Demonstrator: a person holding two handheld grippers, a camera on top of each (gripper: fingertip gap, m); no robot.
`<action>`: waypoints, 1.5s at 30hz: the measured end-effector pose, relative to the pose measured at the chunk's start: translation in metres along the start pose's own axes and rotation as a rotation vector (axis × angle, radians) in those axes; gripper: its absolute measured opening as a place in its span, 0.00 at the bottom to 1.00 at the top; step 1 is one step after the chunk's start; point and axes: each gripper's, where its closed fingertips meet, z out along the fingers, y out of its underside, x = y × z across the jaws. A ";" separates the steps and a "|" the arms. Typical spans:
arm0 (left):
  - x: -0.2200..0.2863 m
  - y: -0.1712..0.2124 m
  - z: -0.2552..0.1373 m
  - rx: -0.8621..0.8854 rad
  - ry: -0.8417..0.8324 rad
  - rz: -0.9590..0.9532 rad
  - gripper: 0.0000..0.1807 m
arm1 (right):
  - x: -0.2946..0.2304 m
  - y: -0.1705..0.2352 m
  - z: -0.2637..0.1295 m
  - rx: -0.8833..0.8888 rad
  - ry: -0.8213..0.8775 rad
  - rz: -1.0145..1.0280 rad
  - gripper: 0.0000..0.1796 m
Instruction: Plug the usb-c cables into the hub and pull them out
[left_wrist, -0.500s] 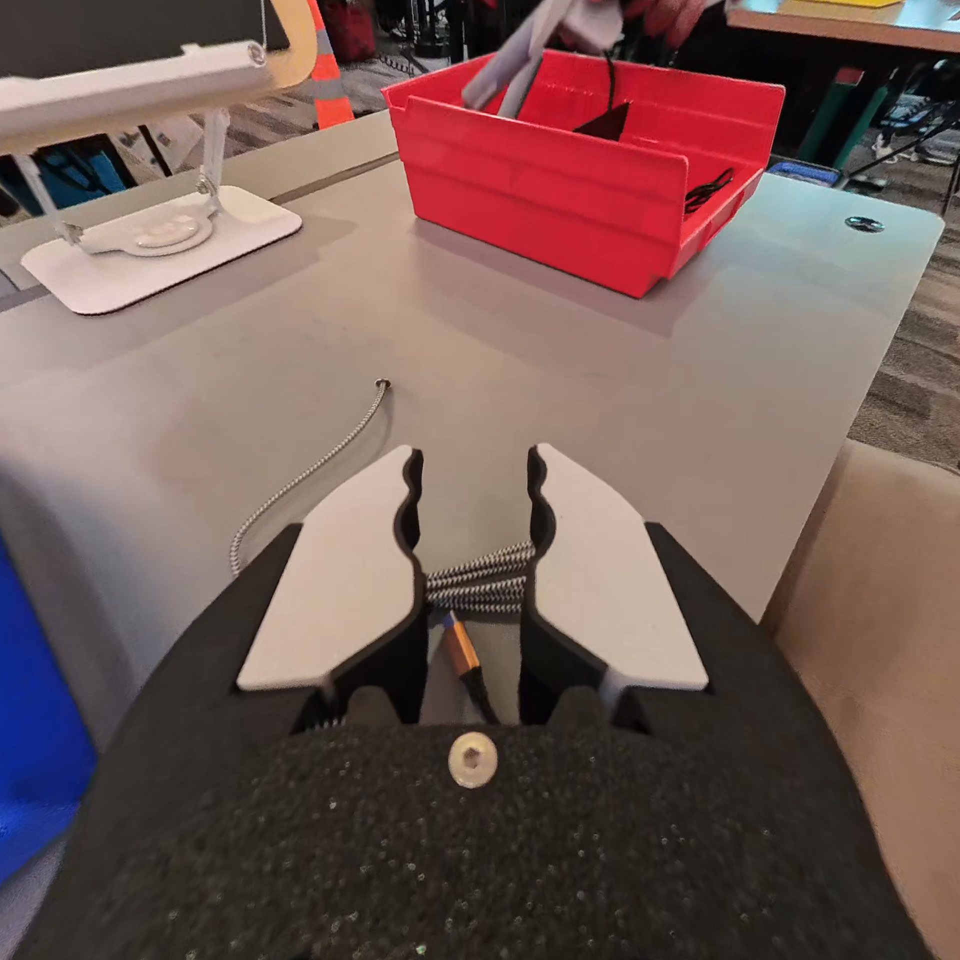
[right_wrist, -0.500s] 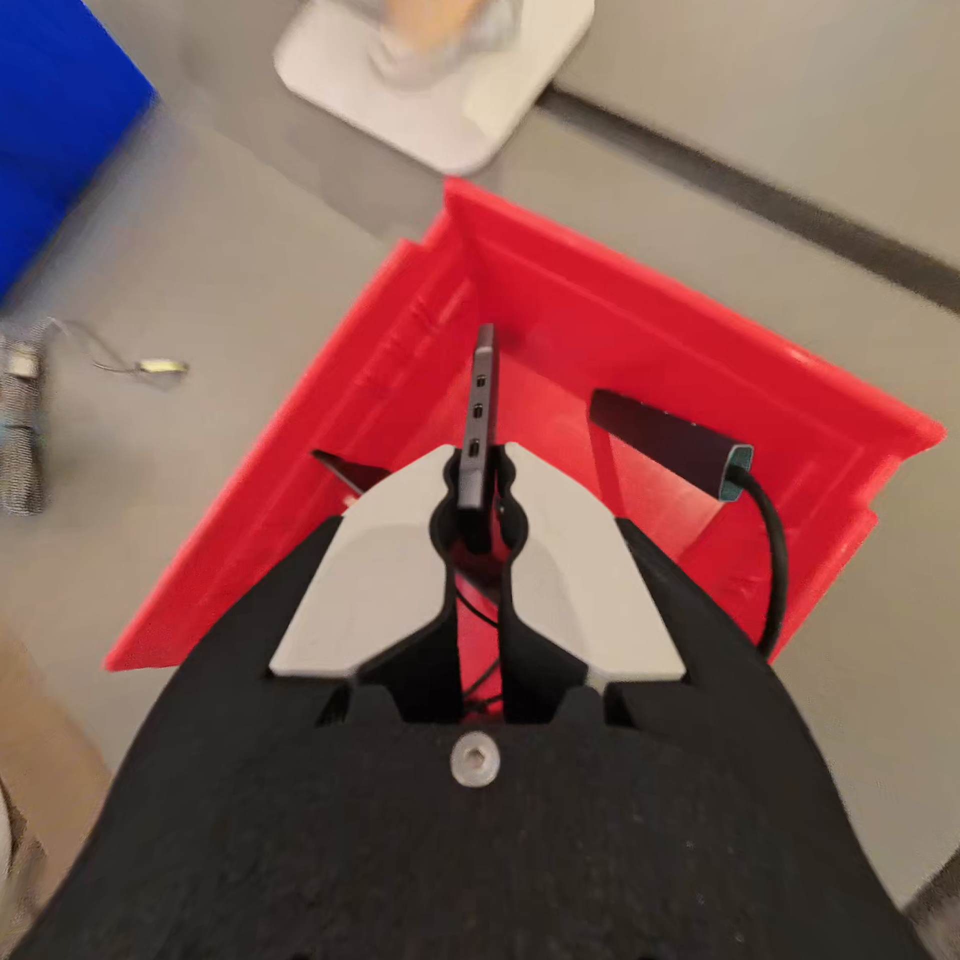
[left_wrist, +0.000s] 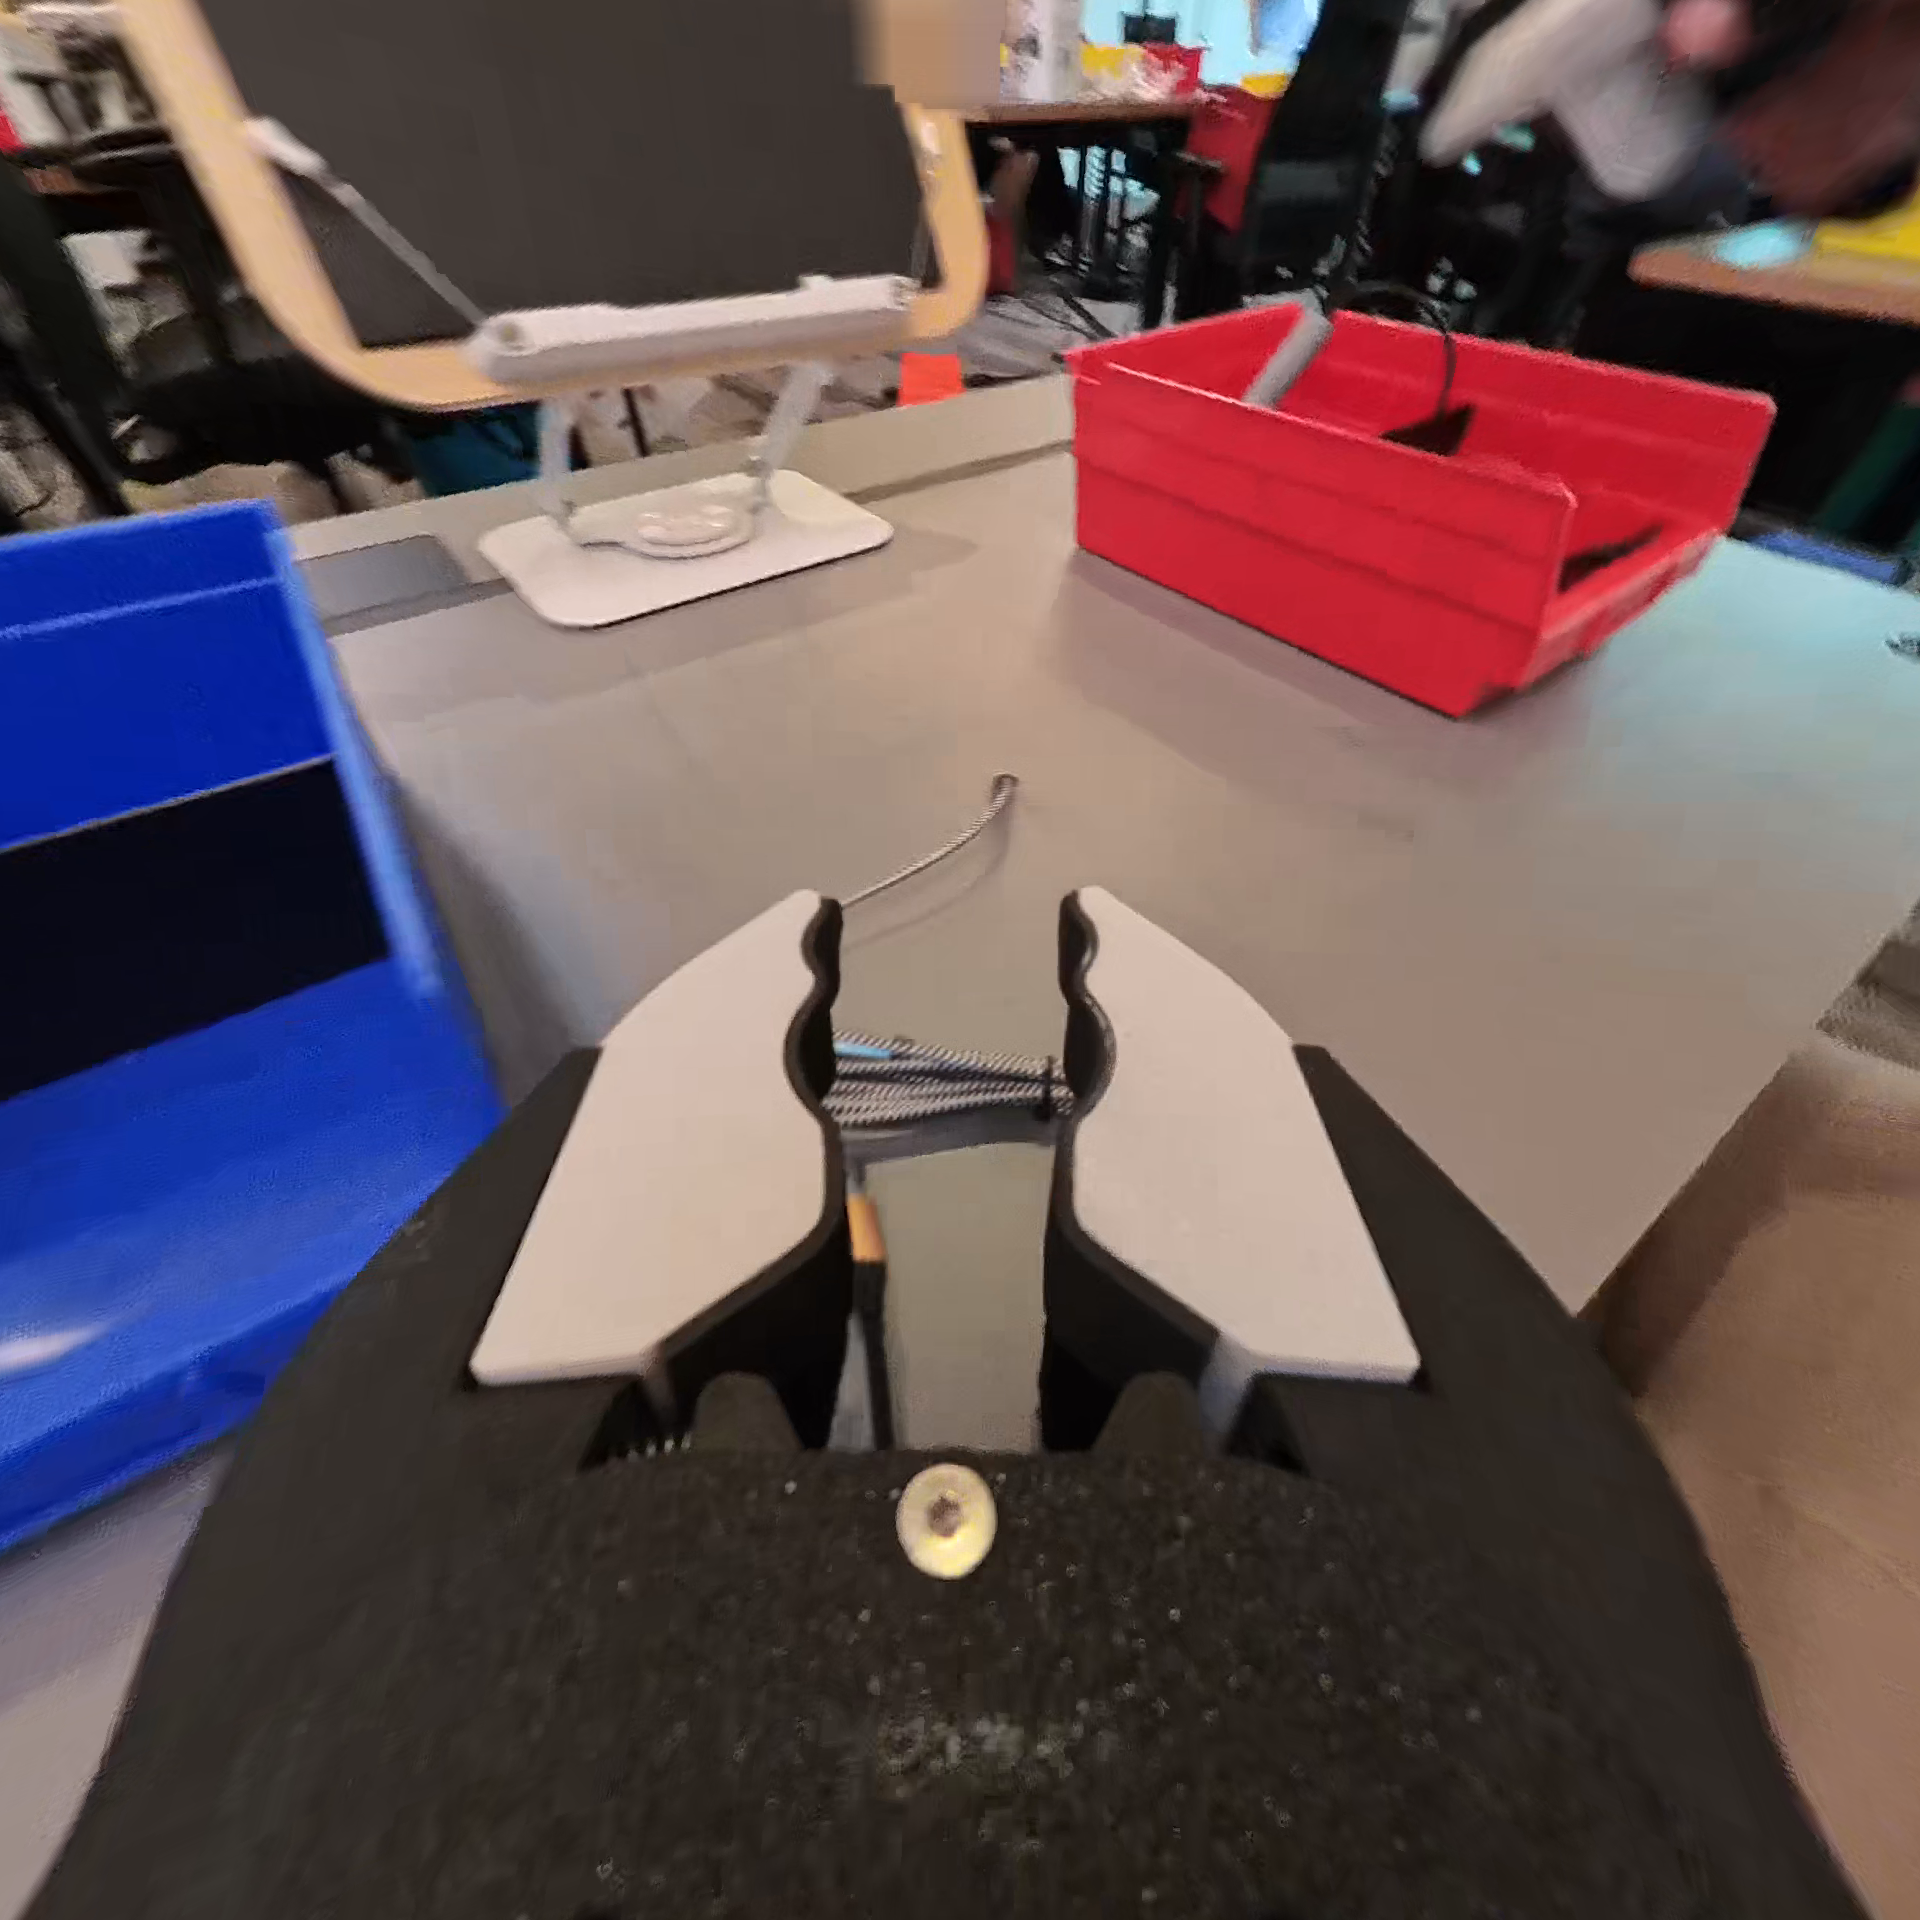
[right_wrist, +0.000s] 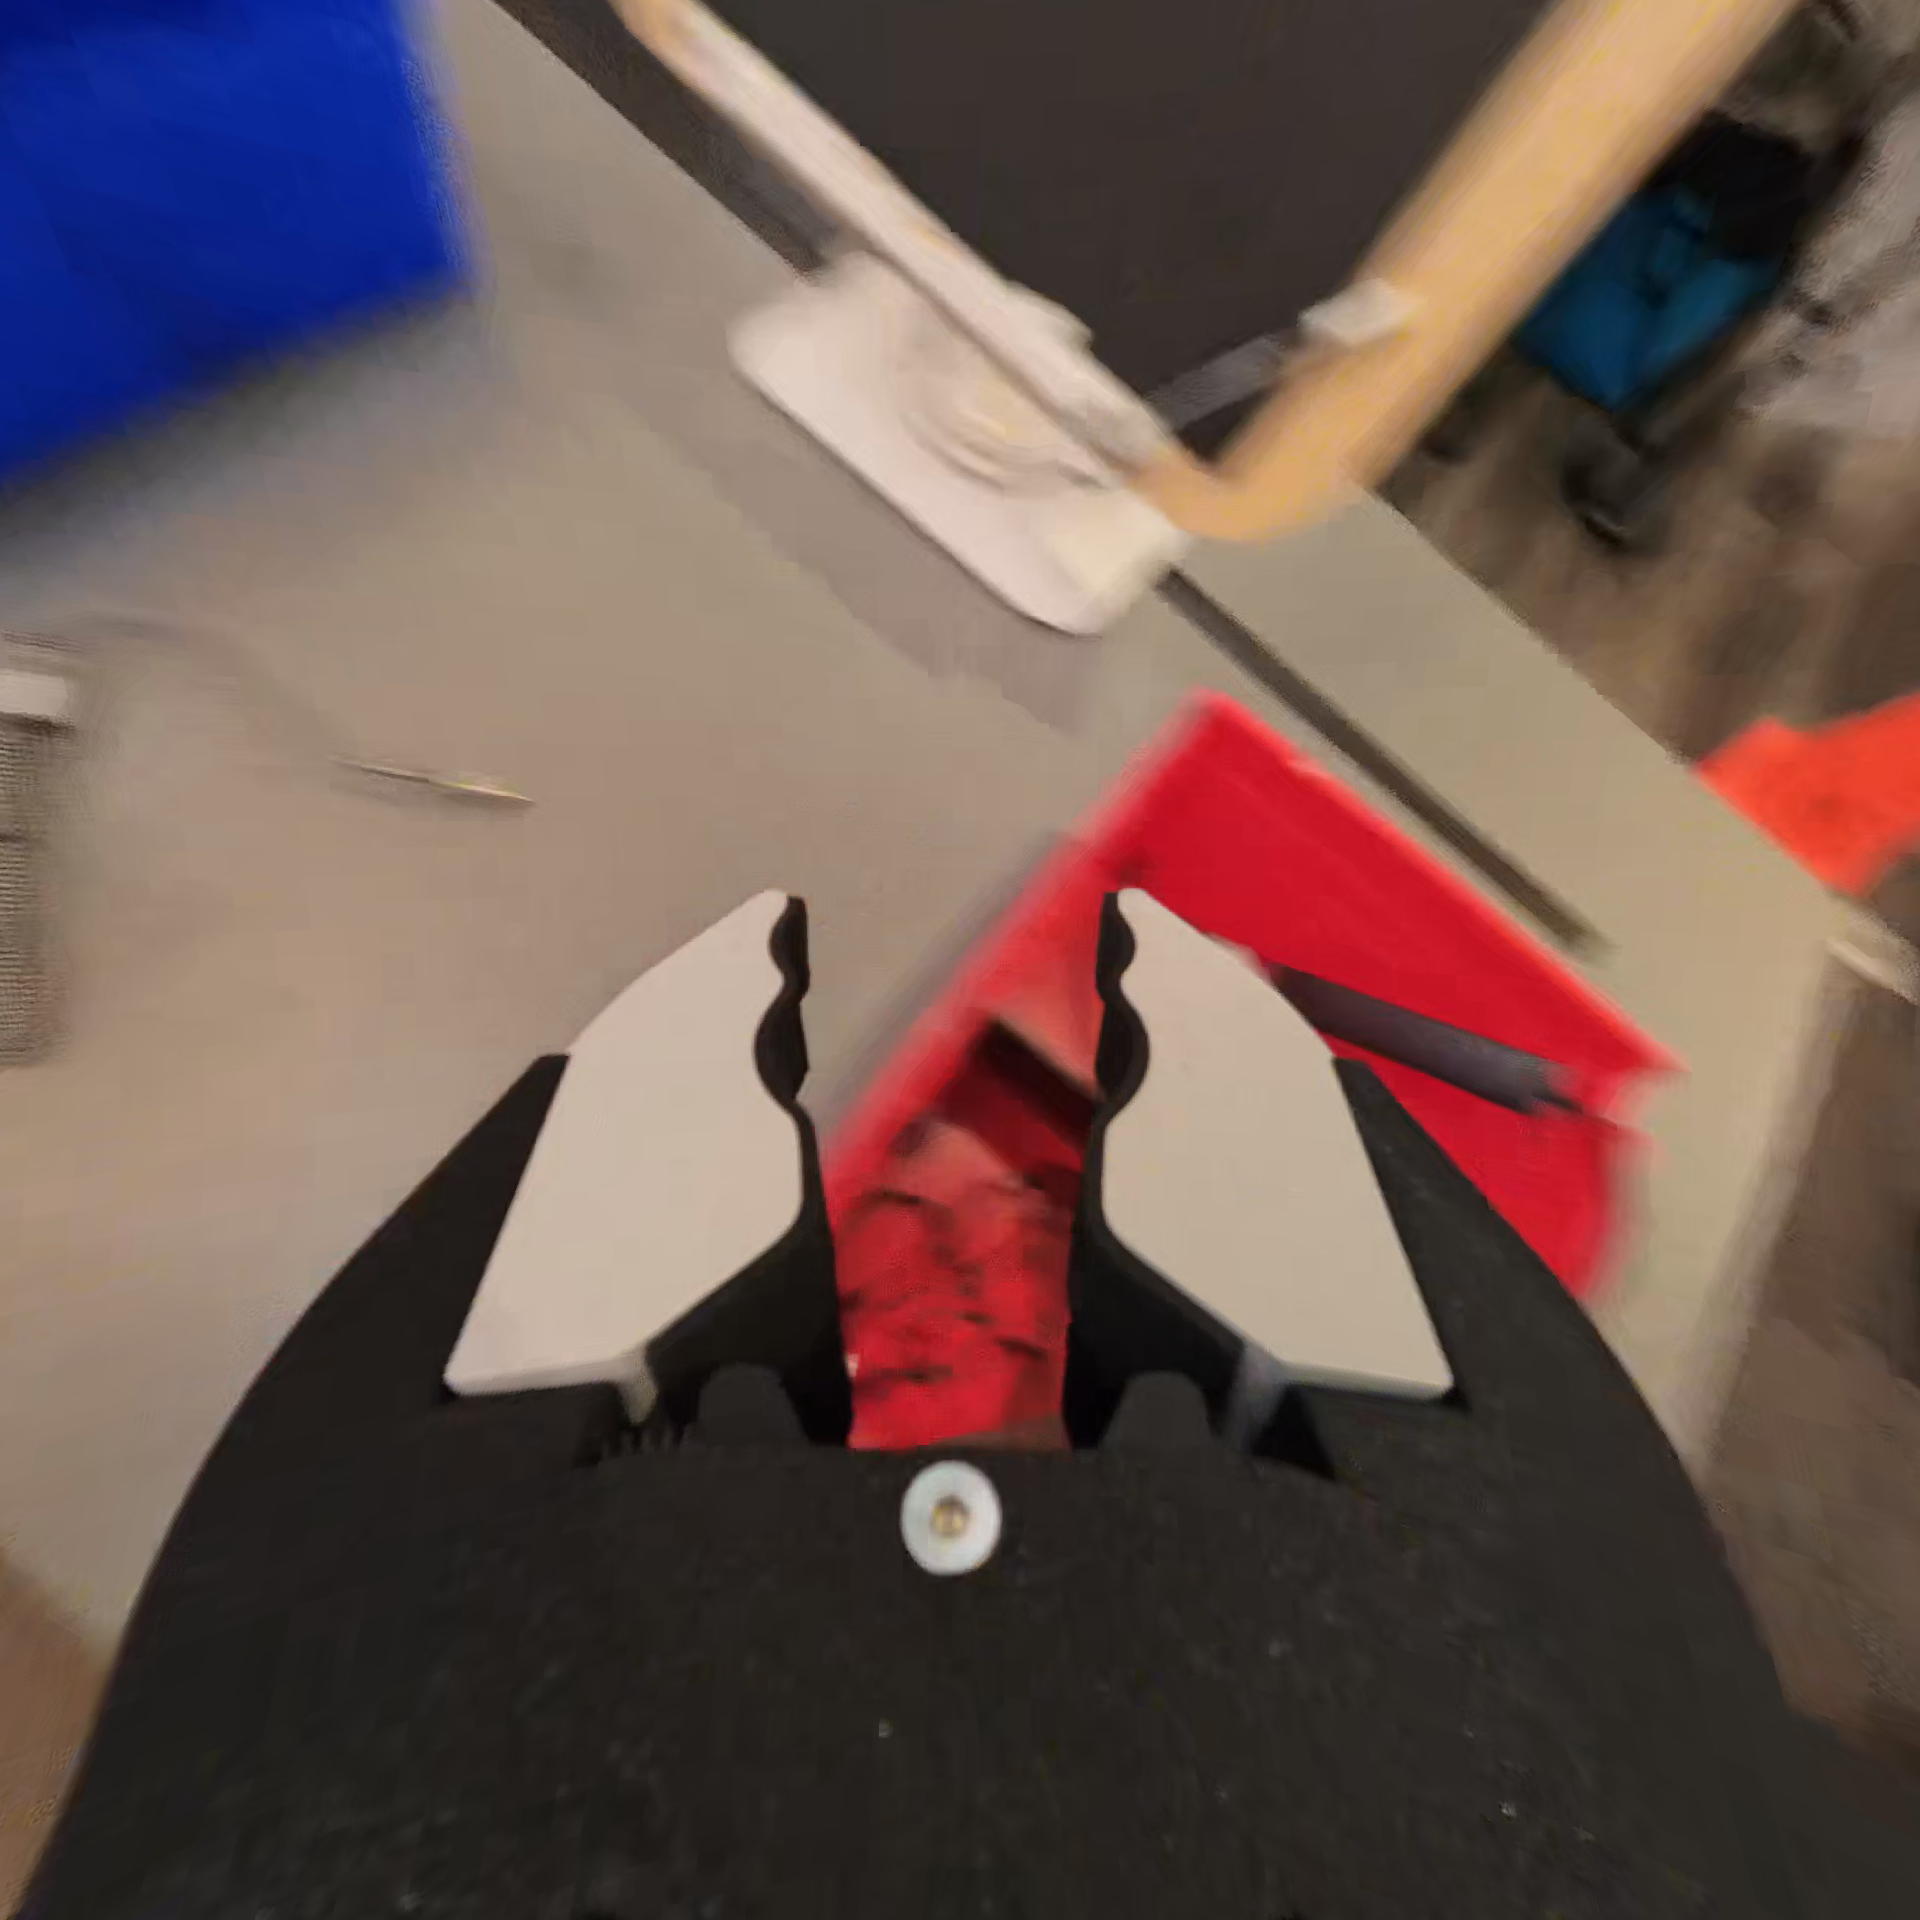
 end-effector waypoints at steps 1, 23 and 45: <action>-0.008 0.002 -0.008 0.001 -0.028 -0.038 0.22 | -0.054 -0.004 0.000 0.057 -0.124 0.016 0.29; -0.021 0.065 -0.057 -0.168 -0.094 -0.146 0.20 | -0.264 0.034 0.094 -0.074 -0.196 -0.220 0.06; 0.004 0.071 -0.036 -0.226 -0.023 -0.111 0.20 | 0.027 0.175 -0.038 -0.551 -0.080 -0.366 0.06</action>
